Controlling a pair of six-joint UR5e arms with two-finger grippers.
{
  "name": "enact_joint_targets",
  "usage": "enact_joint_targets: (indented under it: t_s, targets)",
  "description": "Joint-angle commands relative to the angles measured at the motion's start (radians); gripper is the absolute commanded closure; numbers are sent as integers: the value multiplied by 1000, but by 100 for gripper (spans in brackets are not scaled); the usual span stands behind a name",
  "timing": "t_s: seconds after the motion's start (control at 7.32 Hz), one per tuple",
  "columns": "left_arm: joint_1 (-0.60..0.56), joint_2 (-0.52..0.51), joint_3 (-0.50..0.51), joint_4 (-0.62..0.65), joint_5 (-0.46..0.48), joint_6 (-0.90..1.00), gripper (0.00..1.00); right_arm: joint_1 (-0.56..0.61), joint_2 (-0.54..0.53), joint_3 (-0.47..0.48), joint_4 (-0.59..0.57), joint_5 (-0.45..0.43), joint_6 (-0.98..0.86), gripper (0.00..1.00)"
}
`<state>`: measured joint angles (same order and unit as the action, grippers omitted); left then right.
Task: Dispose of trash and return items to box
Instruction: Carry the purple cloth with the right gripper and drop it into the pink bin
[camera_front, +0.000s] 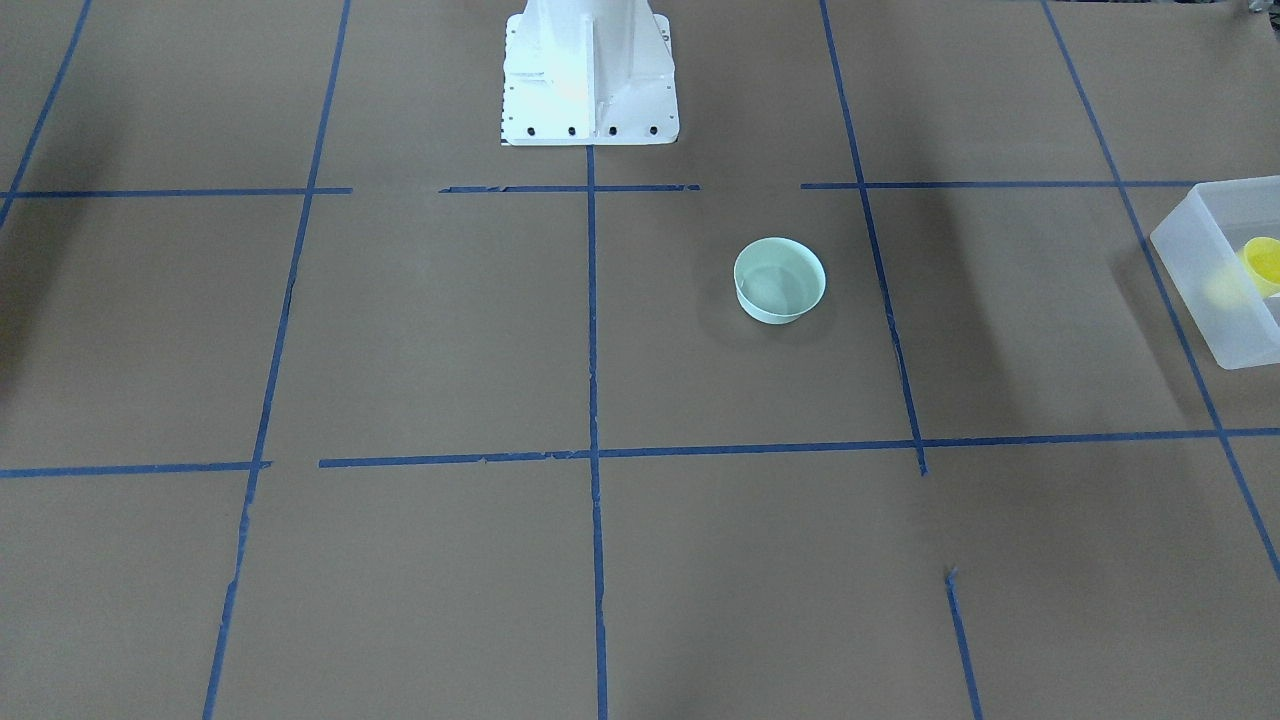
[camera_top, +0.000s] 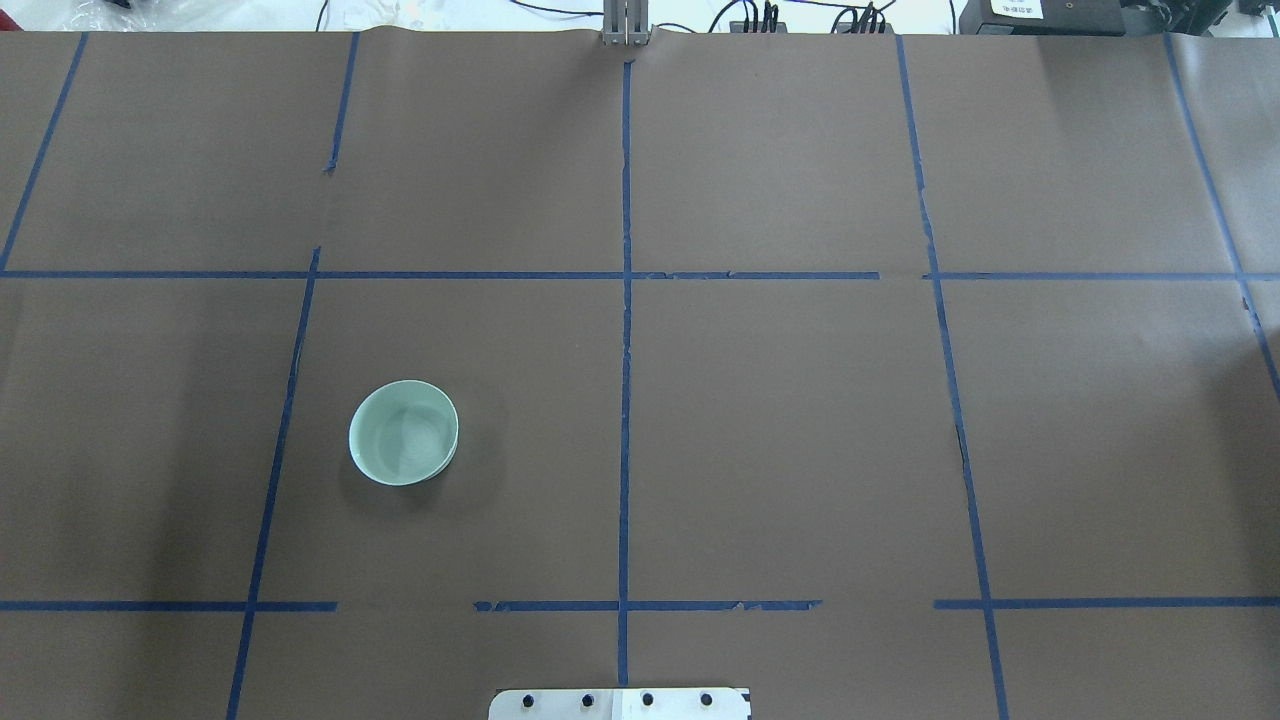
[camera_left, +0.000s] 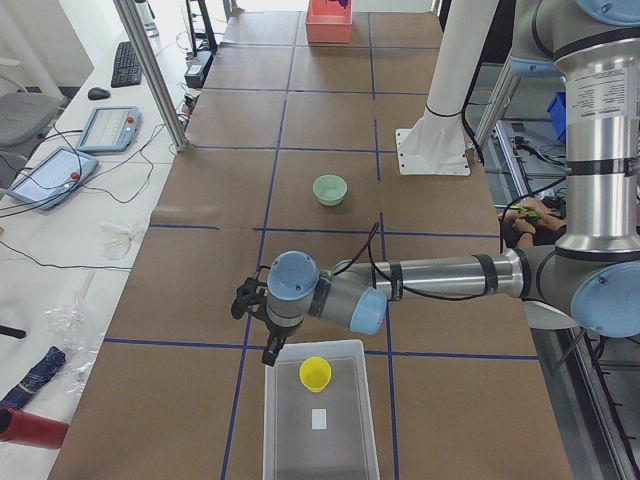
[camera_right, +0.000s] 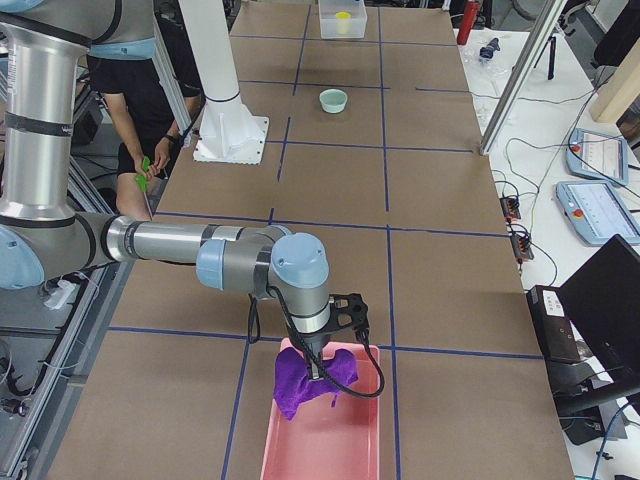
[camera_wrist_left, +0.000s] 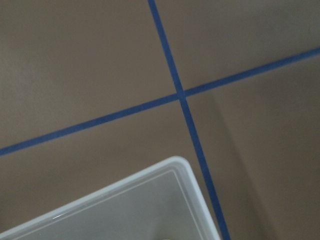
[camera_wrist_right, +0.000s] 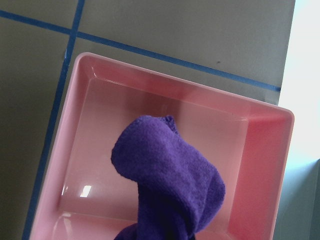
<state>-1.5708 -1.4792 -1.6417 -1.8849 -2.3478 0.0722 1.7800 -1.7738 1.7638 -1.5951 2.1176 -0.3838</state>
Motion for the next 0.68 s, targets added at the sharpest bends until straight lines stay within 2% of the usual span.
enact_joint_targets:
  t_s: [0.0, 0.14, 0.27, 0.41, 0.55]
  targets:
    - [-37, -54, -66, 67, 2, 0, 0, 1, 7, -146, 178, 5, 5, 100]
    - [-43, -81, -81, 69, 4, -5, 0, -1, 10, -167, 204, 18, 8, 45]
    - [-43, -107, -101, 70, 57, -58, 0, -1, 8, -168, 205, 44, 8, 0]
    - [-37, -115, -143, 69, 97, -157, 0, -1, 7, -164, 207, 74, 10, 0]
    - [-20, -119, -171, 69, 97, -219, 0, -2, 7, -159, 205, 102, 37, 0]
